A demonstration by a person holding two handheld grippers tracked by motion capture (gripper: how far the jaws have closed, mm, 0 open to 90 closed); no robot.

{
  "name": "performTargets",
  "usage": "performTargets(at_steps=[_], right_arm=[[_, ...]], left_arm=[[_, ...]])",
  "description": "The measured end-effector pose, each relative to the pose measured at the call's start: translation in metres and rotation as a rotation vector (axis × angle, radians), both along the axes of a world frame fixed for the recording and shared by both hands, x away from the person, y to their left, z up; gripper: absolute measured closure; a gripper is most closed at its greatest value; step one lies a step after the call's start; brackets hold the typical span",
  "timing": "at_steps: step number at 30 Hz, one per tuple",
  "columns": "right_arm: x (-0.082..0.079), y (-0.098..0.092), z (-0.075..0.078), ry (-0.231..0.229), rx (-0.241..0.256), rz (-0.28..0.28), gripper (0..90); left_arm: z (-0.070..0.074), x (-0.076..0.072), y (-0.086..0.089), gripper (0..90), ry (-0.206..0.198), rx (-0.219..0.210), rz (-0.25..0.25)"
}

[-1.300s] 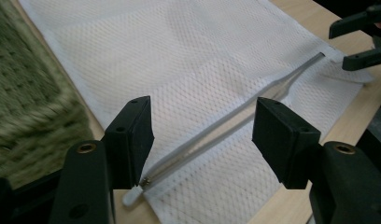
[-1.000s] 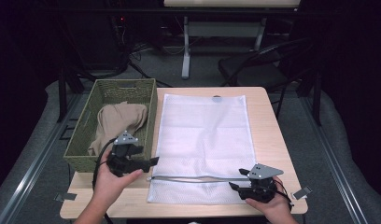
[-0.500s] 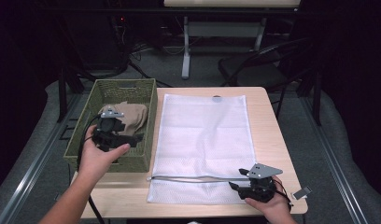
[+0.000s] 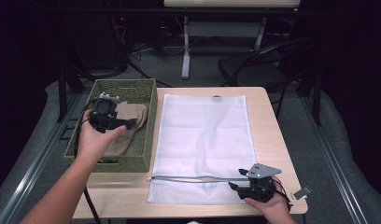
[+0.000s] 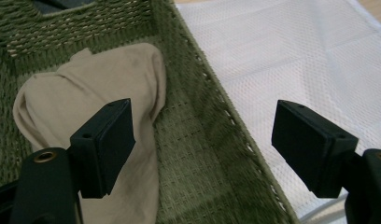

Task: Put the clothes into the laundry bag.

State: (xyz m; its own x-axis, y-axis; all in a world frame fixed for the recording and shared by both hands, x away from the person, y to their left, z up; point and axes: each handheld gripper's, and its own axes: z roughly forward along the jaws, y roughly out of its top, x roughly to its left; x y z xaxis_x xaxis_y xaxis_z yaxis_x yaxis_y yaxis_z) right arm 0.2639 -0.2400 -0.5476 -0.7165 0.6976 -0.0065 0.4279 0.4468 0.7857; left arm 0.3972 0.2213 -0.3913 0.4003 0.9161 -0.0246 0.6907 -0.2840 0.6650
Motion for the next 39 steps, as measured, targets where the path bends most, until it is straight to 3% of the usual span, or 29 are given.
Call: performTargets(at_steps=[6,8,13,19,25,30,39], right_arm=[[-0.001,0.0,0.001,-0.005,-0.001,0.003,35.9],[-0.001,-0.001,0.001,-0.005,0.001,0.004,35.8],[-0.001,-0.002,0.002,-0.009,0.004,0.001,35.6],[0.0,-0.004,0.002,-0.004,0.006,0.002,35.6],[0.0,-0.003,0.002,0.0,0.001,0.008,35.6],[0.0,-0.003,0.002,-0.003,0.0,0.015,35.6],[-0.001,-0.003,0.002,-0.001,0.002,0.024,35.7]], left_arm=[[0.0,0.017,0.004,20.6,0.008,0.01,0.049],[0.0,0.026,0.005,20.3,0.023,0.027,0.069],[-0.004,0.041,0.009,20.4,0.061,0.025,0.099],[-0.02,0.065,0.017,21.0,0.14,0.041,0.134],[-0.029,0.076,0.02,21.0,0.15,0.028,0.152],[-0.041,0.089,0.023,21.0,0.182,0.023,0.175],[-0.058,0.101,0.025,21.0,0.203,0.036,0.21]])
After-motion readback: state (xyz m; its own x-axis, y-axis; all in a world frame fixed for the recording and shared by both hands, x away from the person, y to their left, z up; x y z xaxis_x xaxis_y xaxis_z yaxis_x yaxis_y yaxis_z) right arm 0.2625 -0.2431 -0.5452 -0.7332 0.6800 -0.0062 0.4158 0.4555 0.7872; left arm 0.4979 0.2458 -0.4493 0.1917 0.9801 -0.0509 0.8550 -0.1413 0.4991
